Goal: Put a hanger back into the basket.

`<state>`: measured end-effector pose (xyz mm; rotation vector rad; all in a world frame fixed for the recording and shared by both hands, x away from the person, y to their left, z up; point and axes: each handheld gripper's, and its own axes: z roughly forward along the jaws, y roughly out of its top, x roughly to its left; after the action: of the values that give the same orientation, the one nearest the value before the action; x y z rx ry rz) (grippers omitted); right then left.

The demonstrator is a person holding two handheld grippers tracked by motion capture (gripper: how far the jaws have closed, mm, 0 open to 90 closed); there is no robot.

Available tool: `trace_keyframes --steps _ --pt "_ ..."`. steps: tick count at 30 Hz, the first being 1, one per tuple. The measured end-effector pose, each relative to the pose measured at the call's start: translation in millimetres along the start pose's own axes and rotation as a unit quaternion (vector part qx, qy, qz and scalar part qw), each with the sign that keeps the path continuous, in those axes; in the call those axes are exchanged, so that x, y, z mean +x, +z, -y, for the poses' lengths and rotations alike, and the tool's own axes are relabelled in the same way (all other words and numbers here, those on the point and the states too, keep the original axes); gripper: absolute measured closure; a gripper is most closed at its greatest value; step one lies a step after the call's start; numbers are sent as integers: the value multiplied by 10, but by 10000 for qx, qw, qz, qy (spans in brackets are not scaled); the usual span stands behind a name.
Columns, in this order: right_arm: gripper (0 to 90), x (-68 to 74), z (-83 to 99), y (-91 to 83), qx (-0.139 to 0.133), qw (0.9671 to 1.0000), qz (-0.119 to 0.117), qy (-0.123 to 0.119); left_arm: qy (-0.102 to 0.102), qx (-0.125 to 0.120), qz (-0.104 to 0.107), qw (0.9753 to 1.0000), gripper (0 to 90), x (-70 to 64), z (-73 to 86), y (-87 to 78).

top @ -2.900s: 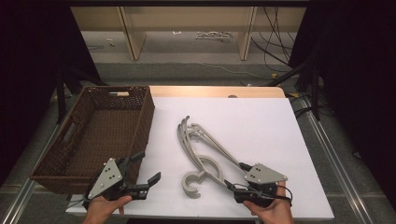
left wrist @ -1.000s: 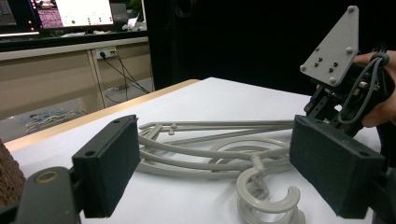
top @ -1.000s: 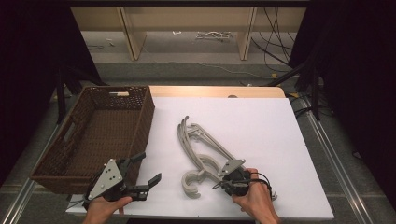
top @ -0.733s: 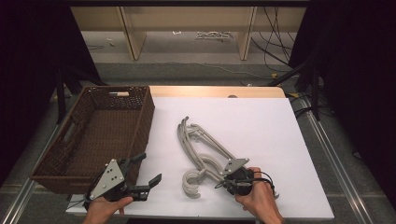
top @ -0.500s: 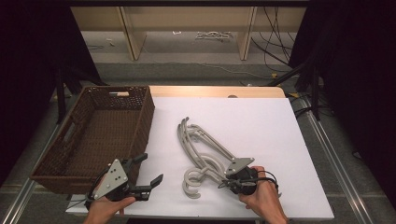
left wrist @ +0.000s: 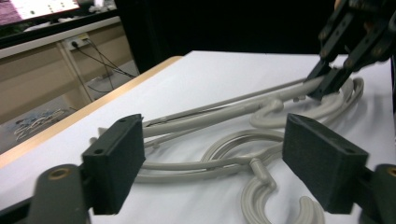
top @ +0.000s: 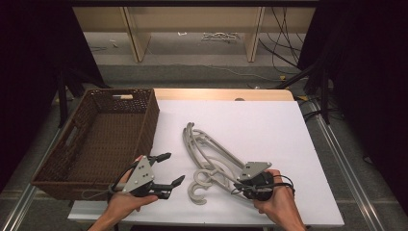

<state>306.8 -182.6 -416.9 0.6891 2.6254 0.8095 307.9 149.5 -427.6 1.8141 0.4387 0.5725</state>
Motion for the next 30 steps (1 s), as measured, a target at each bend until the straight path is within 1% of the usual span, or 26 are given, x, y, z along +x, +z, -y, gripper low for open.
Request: trace_keyframes --steps 1,2,4,5,6,7,8,9,11,12,14,15,16,17,18,19,20,21,22,23,25,26,27,28,29,30 --pt "819 0 0 0 0 10000 0 0 0 0 0 10000 243 0 0 0" --pt "820 -5 1 -34 -19 10000 5 -38 244 182 82 9995 248 1 -2 108" --pt "821 -14 2 -62 -61 10000 24 -69 284 276 96 9992 252 5 4 183" --pt "821 -14 2 -62 -61 10000 24 -69 284 276 96 9992 254 5 4 183" --pt "822 -23 3 -90 -100 9999 11 -95 365 323 101 9988 254 7 4 248" --pt "821 -23 4 -104 -131 9999 -23 -97 365 323 101 9988 254 7 4 248" --pt "822 -24 2 -119 -141 9998 -2 -116 389 326 80 9987 254 8 2 278" --pt "822 -24 2 -119 -141 9998 -2 -116 469 350 94 9982 254 14 -1 307" --pt "822 -13 -15 -163 -188 9998 -59 -105 509 377 58 9980 260 24 -1 397" --pt "822 -12 -25 -182 -204 9997 -58 -123 509 377 58 9980 263 24 -1 397" --pt "822 -13 -30 -198 -214 9996 -64 -159 563 371 76 9977 267 32 -5 455" --pt "822 -21 -37 -226 -267 9994 -23 -213 649 349 86 9972 285 38 -17 503" --pt "822 -12 -41 -241 -297 9994 -71 -159 649 349 86 9972 286 38 -17 503" --pt "822 -12 -41 -241 -297 9994 -71 -159 652 351 107 9972 286 36 -23 525" --pt "822 -7 -50 -267 -308 9993 -68 -179 708 355 98 9968 287 29 -38 560" --pt "822 -7 -50 -267 -308 9993 -68 -179 708 355 98 9968 294 29 -38 560" --pt "822 -8 -53 -287 -336 9992 -122 -192 796 330 116 9962 306 16 -59 578" --pt "822 -13 -56 -300 -310 9992 -167 -208 796 330 116 9962 305 16 -59 578" --pt "822 -9 -56 -302 -372 9990 -134 -208 956 311 169 9948 305 -2 -90 595" --pt "822 -9 -56 -302 -372 9990 -134 -208 956 311 169 9948 304 -2 -90 595" --pt "822 -3 -63 -313 -404 9988 -173 -237 1073 301 197 9936 301 -18 -113 615" --pt "822 14 -78 -328 -411 9985 -211 -279 1079 301 273 9933 299 -33 -119 637" --pt "822 14 -78 -328 -411 9985 -211 -279 1079 301 273 9933 293 -33 -119 637" --pt "822 23 -89 -340 -401 9983 -291 -294 1222 327 334 9914 293 -24 -126 648" --pt "822 38 -97 -340 -424 9982 -283 -302 1337 363 365 9897 279 -28 -128 659" --pt "822 64 -113 -338 -420 9979 -357 -350 1397 372 403 9887 279 -48 -132 658"
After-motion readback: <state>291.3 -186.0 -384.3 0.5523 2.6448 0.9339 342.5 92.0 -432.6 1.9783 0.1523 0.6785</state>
